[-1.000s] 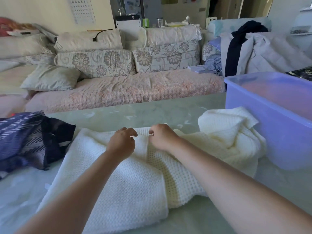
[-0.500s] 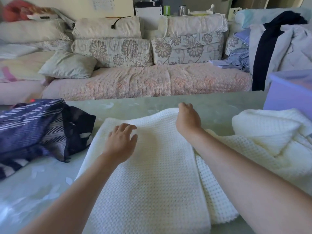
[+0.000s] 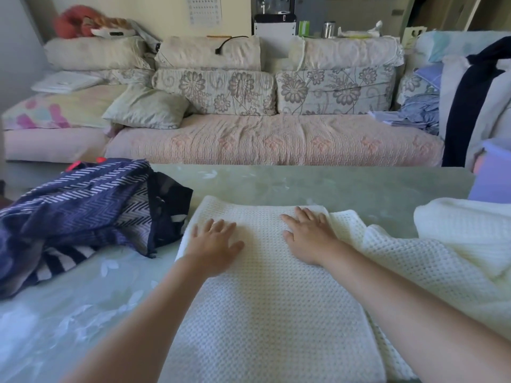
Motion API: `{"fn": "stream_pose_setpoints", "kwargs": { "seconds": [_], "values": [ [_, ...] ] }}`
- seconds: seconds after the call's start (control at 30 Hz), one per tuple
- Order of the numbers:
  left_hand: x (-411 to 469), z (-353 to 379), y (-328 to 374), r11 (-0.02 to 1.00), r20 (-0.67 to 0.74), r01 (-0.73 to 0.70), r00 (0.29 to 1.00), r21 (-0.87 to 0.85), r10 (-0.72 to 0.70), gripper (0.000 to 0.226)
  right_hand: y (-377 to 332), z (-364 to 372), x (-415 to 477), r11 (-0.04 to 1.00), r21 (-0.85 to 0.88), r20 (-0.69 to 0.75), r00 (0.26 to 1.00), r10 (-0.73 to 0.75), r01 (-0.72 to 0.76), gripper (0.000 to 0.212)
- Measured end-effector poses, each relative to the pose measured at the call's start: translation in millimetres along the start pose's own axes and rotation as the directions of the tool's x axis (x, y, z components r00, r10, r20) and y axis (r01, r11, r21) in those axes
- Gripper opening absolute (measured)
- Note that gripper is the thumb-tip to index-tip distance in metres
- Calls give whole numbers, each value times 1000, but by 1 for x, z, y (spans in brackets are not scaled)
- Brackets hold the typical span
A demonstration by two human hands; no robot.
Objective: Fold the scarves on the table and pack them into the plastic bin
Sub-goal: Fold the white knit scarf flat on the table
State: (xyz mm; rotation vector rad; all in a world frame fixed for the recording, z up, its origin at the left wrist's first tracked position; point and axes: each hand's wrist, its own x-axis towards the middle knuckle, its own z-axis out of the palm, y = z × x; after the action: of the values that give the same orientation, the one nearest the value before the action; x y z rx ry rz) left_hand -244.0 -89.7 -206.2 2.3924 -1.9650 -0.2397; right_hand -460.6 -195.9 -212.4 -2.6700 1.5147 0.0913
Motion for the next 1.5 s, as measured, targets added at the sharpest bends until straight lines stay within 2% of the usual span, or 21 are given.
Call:
{"fn": "stream_pose_setpoints", "kwargs": {
  "seconds": [0.07, 0.17, 0.27, 0.37, 0.5, 0.57, 0.67, 0.83, 1.0, 1.23, 1.33, 1.4, 1.47, 1.5],
  "values": [
    [-9, -9, -18, 1000, -140, 9, 990, 26, -5, 60, -22, -7, -3, 999, 1, -69, 997, -39, 40, 55],
    [-22, -19, -52, 998, -348, 30, 938, 53, -10, 55, -70, -17, 4, 982, 107, -108, 984, -143, 154, 57],
    [-33, -24, -97, 993, -463, 75, 886, 90, -24, 58, -128, -29, 19, 945, 207, -115, 966, -233, 252, 62],
    [-42, -25, -146, 983, -566, 153, 821, 98, -72, 69, -187, -37, 39, 914, 200, -139, 934, -330, 353, 72],
    [-47, -26, -195, 931, -468, 361, 833, 56, -295, 98, -249, -31, 66, 892, 194, -100, 913, -396, 408, 88],
    [-45, -28, -222, 887, -420, 461, 811, 29, -407, 113, -276, -25, 82, 885, 213, -74, 910, -408, 414, 89],
    [-34, -28, -265, 854, -311, 511, 800, -93, -513, 116, -305, -14, 113, 910, 195, -34, 929, -368, 367, 82],
    [5, -32, -309, 884, -195, 461, 863, -71, -466, 104, -324, -4, 171, 937, 127, -30, 946, -323, 324, 83],
    [51, -54, -333, 900, -83, 431, 901, 61, -426, 98, -330, -13, 220, 949, 73, 12, 952, -307, 306, 92],
    [63, -63, -335, 910, 3, 412, 911, -38, -413, 91, -324, -24, 251, 945, -148, 24, 956, -291, 291, 91],
    [49, -65, -317, 903, -51, 430, 901, -9, -430, 83, -312, -23, 236, 945, -62, -62, 944, -325, 322, 71],
    [33, -64, -294, 907, -133, 416, 904, 57, -406, 76, -291, -24, 219, 920, -2, -208, 899, -385, 393, 61],
    [14, -58, -263, 929, -228, 345, 923, 131, -311, 66, -265, -28, 198, 897, -23, -328, 845, -423, 441, 46],
    [4, -54, -245, 944, -271, 297, 929, 141, -252, 61, -250, -31, 186, 892, -49, -328, 837, -439, 448, 40]
  ]
}}
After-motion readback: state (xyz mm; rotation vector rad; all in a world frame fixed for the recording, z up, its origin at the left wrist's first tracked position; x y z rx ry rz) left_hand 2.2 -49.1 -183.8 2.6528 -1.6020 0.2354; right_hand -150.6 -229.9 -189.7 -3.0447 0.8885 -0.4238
